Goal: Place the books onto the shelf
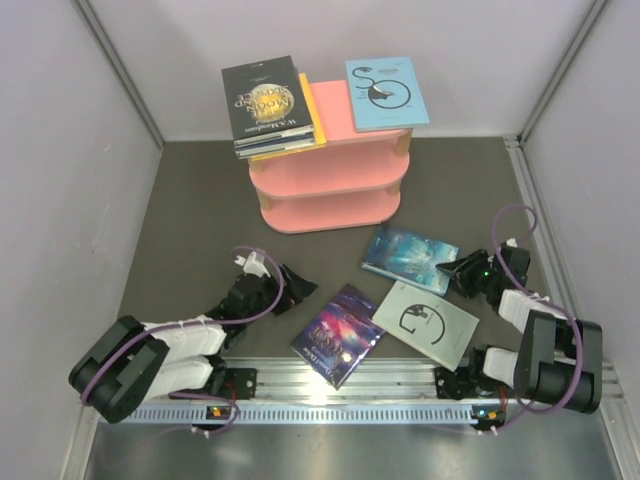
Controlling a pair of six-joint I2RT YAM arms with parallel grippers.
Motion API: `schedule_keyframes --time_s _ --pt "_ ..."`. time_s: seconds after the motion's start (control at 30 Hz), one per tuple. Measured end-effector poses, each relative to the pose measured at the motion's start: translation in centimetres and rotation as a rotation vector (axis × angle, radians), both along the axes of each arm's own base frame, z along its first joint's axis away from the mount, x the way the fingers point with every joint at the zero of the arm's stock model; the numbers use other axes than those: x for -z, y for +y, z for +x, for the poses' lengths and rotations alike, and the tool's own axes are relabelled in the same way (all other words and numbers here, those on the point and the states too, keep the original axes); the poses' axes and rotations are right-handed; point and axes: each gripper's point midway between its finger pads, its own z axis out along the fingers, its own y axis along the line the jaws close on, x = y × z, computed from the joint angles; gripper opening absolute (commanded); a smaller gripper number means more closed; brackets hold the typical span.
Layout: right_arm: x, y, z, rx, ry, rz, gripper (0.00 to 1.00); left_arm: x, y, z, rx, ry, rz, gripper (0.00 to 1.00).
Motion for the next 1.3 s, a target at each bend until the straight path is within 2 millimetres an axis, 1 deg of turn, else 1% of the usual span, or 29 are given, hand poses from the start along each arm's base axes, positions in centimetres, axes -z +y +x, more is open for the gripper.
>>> schedule_keyframes --time_s 0.03,0.07,0.13,0.23,0.3,0.37,0.5,0.6,0.63,0.7,0.73,0.87,0.93,0.97,1.03,1.13,1.17,1.2,1.3 --pt "0.1 0.2 -0.2 -0.001 -0.007 0.013 0.23 0.0 0.0 0.0 0.000 0.000 0.000 0.92" --pt "0.0 0.3 -0.2 -0.002 -0.016 0.023 0.10 0.0 0.0 0.0 0.000 0.000 0.000 0.92" --pt "-0.2 0.5 -0.1 -0.003 -0.028 0.031 0.00 0.0 0.0 0.0 0.000 0.001 0.000 0.91" --pt "-0.6 0.6 -0.1 -0.007 -0.041 0.037 0.00 0.0 0.0 0.0 -0.001 0.003 0.002 0.90" --pt "-1.7 0.8 -0.3 -0.015 -0.069 0.035 0.00 -0.3 -0.1 0.1 0.000 0.006 0.003 0.91" --pt "-3.2 1.2 -0.5 -0.030 -0.118 0.028 0.00 -0.5 -0.2 -0.1 0.005 0.015 0.007 0.94" --pt "-7.5 2.7 -1.7 -0.078 -0.249 0.014 0.00 -1.1 -0.2 -1.5 0.026 0.039 0.000 0.97" --pt "-9.9 4.0 -2.8 -0.115 -0.304 0.021 0.00 -2.5 -0.9 -1.9 0.044 0.044 -0.023 0.97" --pt "-10.9 4.3 -3.2 -0.122 -0.323 0.022 0.00 -3.3 -1.5 -1.9 0.053 0.043 -0.036 0.97" --pt "-12.0 4.7 -3.8 -0.127 -0.345 0.026 0.00 -4.9 -2.7 -1.9 0.072 0.029 -0.059 0.97" --pt "-12.4 4.9 -4.2 -0.129 -0.353 0.030 0.00 -6.2 -3.7 -2.0 0.088 0.016 -0.079 0.98" --pt "-12.9 6.0 -5.6 -0.142 -0.351 0.060 0.00 -10.2 -7.6 -2.8 0.128 -0.024 -0.154 0.99" --pt "-12.9 6.3 -5.9 -0.138 -0.344 0.066 0.00 -10.9 -9.2 -3.1 0.113 -0.013 -0.198 0.99" --pt "-12.9 6.4 -6.1 -0.137 -0.341 0.069 0.00 -10.7 -9.9 -3.2 0.105 0.002 -0.213 0.99" --pt "-12.9 6.8 -6.6 -0.139 -0.328 0.084 0.00 -9.2 -11.2 -3.4 0.083 0.046 -0.221 0.99" --pt "-12.8 7.2 -7.1 -0.134 -0.305 0.107 0.00 -5.7 -13.5 -3.9 0.063 0.128 -0.166 0.99" --pt "-12.8 7.2 -7.2 -0.131 -0.299 0.113 0.00 -5.0 -14.3 -4.1 0.061 0.147 -0.155 0.99" --pt "-12.7 7.3 -7.4 -0.127 -0.290 0.119 0.00 -4.5 -15.2 -4.1 0.054 0.161 -0.155 0.99" --pt "-12.4 7.3 -7.7 -0.117 -0.267 0.127 0.00 -4.0 -17.3 -4.3 0.029 0.197 -0.197 0.99"
